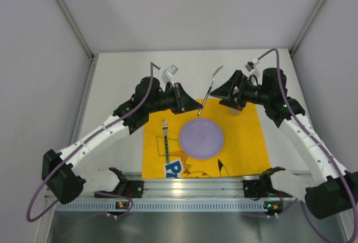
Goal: Set the dinner table for one person
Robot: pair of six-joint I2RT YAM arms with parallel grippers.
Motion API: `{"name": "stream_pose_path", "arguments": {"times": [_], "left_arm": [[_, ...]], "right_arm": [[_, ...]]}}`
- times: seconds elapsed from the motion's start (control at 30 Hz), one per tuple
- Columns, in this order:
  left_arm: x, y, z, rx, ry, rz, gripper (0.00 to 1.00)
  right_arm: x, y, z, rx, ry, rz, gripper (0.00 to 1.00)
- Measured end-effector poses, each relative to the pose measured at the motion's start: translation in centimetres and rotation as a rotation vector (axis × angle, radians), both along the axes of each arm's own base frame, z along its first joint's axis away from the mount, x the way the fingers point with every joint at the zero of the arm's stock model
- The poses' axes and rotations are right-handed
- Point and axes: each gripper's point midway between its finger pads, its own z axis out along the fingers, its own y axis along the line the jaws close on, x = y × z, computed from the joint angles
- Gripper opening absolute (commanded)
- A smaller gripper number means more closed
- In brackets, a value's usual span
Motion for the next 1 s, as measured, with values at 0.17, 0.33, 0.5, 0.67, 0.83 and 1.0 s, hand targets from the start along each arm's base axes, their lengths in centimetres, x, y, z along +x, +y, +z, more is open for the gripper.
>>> {"name": "stream_pose_path", "arguments": {"times": [0.17,0.33,0.5,0.67,0.83,1.0], "left_arm": [[-0.4,-0.5,2.2,-0.092,-0.030,-0.025,0.00],[-1.6,-1.0,1.1,-0.150,0.017,-0.074,0.00],[-2.3,-1.2,1.2,-0.216,0.036,-0.108,0.00],[-2.4,-1.3,1.3,-0.244,0.034,-0.116,0.04],[-1.2,-1.1,0.9,-0.139,0.017,-0.055,0.98],[3.1,1.7,1.1,0.097,-0.059,0.197,0.99]], "right_arm": [[-1.2,2.4,-0.2,0.056,-0.013,0.062,0.55],[-1.5,3.5,0.7,0.104,-0.052,0.088,0.36],[-1.3,3.7,1.4,0.121,-0.078,0.090,0.19],[-1.4,3.9,2.0,0.139,-0.076,0.094,0.00],[-0.4,3.2,2.8,0.014,-0.076,0.066,0.00],[0.9,0.9,4.7,-0.212,-0.160,0.011,0.00]]}}
